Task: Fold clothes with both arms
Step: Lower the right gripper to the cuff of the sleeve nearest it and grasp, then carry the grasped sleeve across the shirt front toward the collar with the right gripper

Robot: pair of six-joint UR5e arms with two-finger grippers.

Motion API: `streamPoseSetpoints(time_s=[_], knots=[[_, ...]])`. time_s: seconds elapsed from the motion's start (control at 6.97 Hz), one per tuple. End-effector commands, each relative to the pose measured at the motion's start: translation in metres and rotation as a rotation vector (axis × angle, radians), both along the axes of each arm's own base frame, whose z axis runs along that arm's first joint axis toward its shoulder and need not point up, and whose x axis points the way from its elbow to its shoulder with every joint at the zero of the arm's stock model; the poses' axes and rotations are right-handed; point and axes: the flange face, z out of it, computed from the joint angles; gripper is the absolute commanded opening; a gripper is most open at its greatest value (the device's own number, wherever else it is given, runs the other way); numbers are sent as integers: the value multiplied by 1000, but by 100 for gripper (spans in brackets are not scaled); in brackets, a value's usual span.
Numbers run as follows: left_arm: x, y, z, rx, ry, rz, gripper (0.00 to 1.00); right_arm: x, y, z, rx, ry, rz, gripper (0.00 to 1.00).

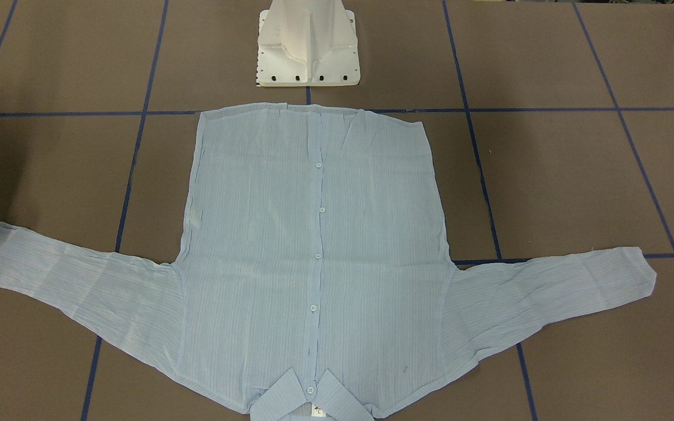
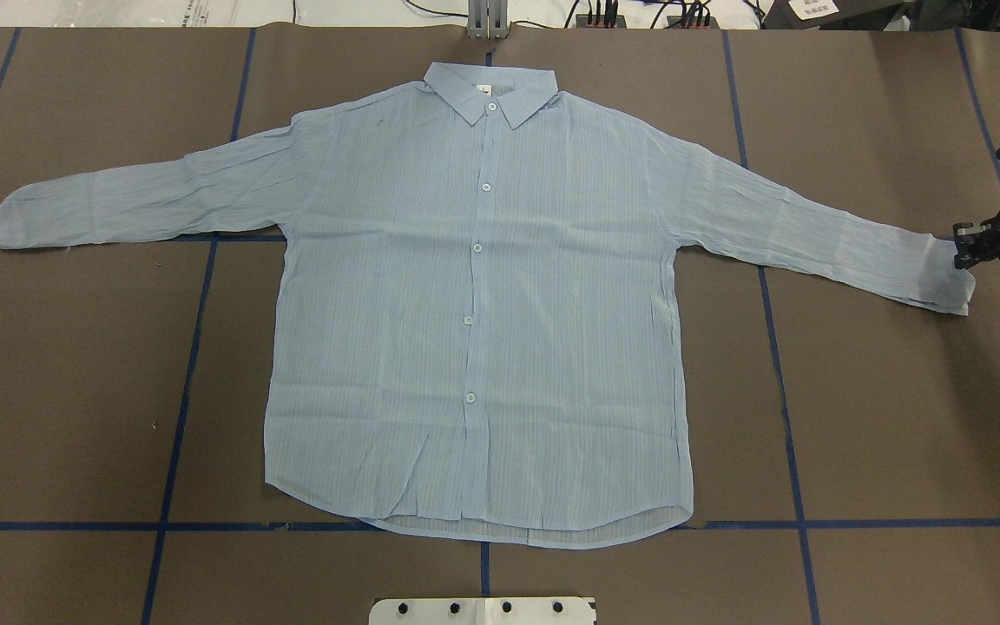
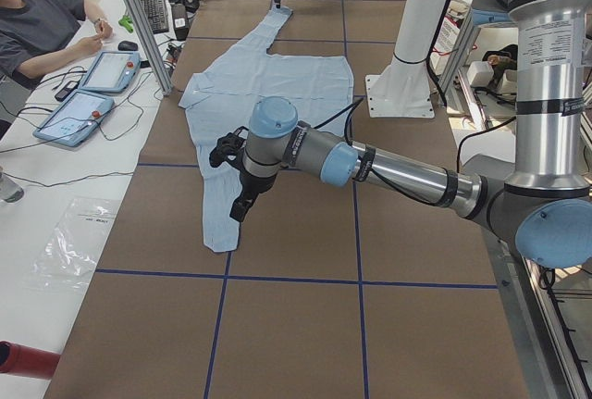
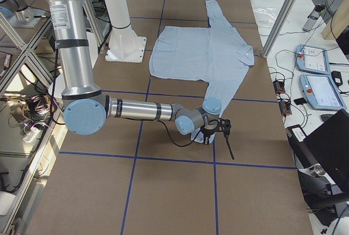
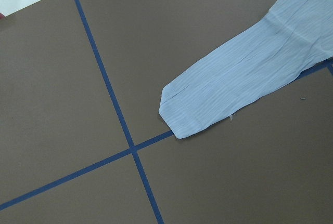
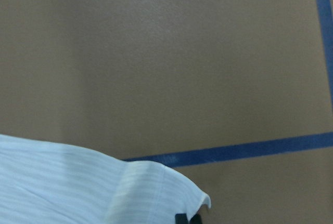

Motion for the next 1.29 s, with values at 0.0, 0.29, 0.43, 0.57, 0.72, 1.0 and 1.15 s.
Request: streamPoseSetpoints(time_s=[0.0,0.29,0.43,0.57,0.72,1.0,1.15], knots=[[0,2,3,-5,0,0,100,-4,-11,-62,31,-33,26,0],[0,2,3,-7,0,0,100,-20,-29,-143,5,-65,92,0],[0,3,4,-8,0,0,100,-57,-44,-201,-28,-108,139,0],[0,2,3,-7,0,0,100,-110,-47,-246,-60,-139,177,0],[0,3,4,-8,0,0,100,-151,-48,-284,-60,-152,219,0],[0,2,6,-13,1,1,100,-207,-43,-350,4,-185,223,0],[0,2,5,-11,1,1,100,-240,-38,-401,103,-208,226,0]])
